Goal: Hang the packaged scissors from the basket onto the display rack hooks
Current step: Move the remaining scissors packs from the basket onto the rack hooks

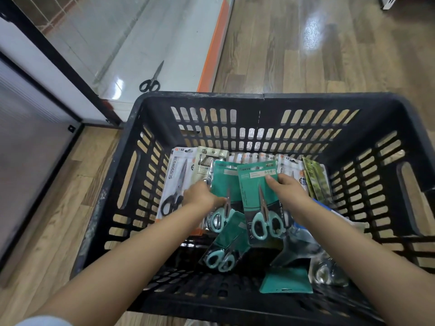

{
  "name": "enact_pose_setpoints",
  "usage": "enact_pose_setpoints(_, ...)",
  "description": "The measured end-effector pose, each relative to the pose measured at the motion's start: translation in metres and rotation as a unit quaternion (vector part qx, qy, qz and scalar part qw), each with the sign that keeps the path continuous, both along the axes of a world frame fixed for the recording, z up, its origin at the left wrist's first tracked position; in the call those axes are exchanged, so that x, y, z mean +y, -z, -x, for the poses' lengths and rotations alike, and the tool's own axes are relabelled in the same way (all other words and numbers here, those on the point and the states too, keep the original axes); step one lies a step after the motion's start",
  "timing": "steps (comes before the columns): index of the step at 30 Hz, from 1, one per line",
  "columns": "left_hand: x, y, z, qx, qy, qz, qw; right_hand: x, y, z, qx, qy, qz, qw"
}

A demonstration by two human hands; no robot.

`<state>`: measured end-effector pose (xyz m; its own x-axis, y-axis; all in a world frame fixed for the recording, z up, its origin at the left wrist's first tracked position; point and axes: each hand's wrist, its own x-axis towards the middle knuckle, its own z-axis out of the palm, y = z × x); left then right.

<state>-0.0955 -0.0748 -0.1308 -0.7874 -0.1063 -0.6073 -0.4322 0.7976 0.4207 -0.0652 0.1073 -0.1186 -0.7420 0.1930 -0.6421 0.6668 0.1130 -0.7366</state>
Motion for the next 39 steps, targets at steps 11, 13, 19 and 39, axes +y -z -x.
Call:
enact_pose_setpoints(11, 0.004, 0.005, -0.004, -0.038, -0.035, -0.280, 0.958, 0.009, -0.004, 0.003, 0.008, 0.013, 0.011, 1.000)
enact_pose_setpoints(13, 0.004, 0.002, -0.002, -0.060, -0.079, -0.314, 0.944, 0.011, -0.004, 0.004, 0.008, 0.013, 0.010, 1.000)
enact_pose_setpoints(19, 0.001, -0.001, 0.005, -0.060, -0.183, -0.371, 0.908, 0.014, -0.004, 0.008, 0.021, 0.063, 0.030, 0.997)
enact_pose_setpoints(39, -0.002, -0.349, 0.069, 0.034, -0.143, -0.362, 0.921, 0.010, -0.323, 0.066, 0.008, 0.120, 0.078, 0.990)
